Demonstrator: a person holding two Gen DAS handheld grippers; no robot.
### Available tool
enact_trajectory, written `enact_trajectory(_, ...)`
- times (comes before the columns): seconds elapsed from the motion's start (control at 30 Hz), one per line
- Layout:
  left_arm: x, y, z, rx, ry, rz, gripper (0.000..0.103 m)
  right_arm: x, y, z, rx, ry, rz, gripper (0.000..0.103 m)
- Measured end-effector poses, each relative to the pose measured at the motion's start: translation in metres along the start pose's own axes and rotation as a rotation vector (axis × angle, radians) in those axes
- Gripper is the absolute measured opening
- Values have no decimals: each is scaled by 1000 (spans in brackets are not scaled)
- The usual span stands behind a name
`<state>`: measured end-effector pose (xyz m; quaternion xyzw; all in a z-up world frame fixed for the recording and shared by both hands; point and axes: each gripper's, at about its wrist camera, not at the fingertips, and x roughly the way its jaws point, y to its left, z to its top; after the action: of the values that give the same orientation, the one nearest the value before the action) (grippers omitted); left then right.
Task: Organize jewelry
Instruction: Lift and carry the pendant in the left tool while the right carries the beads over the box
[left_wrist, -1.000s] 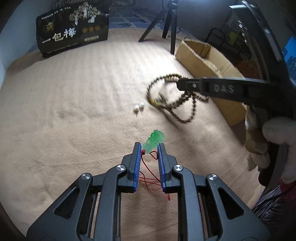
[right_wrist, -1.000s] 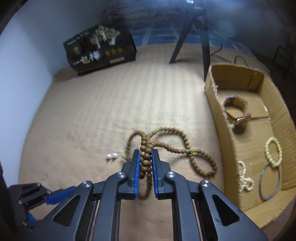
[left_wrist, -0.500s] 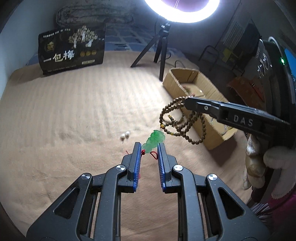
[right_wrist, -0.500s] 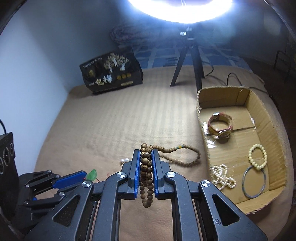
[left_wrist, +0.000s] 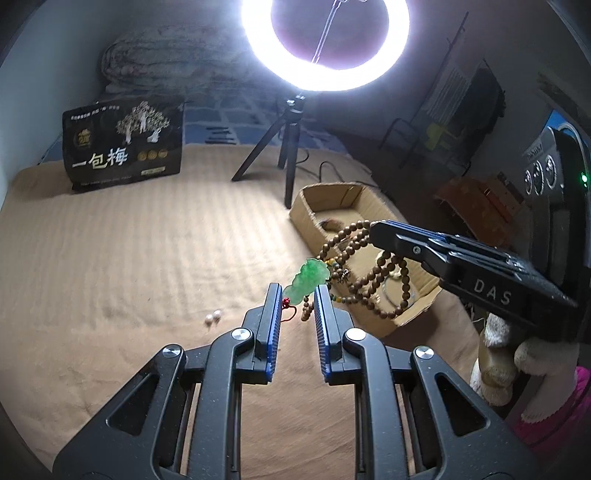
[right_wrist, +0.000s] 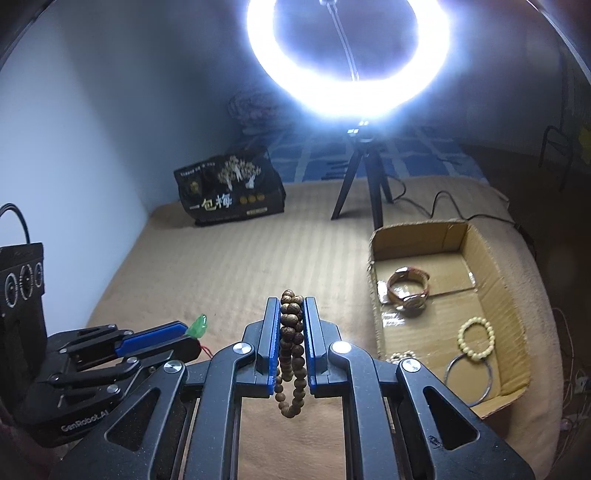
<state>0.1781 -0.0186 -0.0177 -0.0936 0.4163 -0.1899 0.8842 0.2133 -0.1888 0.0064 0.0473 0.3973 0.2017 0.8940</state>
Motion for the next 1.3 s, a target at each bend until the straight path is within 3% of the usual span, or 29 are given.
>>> enact_trajectory(0.63,5,-61,37,32,-79,-105,17,-67,-58,14,71,-163,-77,10)
enact_trajectory(1.3,44,-121,64,62,-95,-193,17,-63,-117,0,116,-109,-172,10)
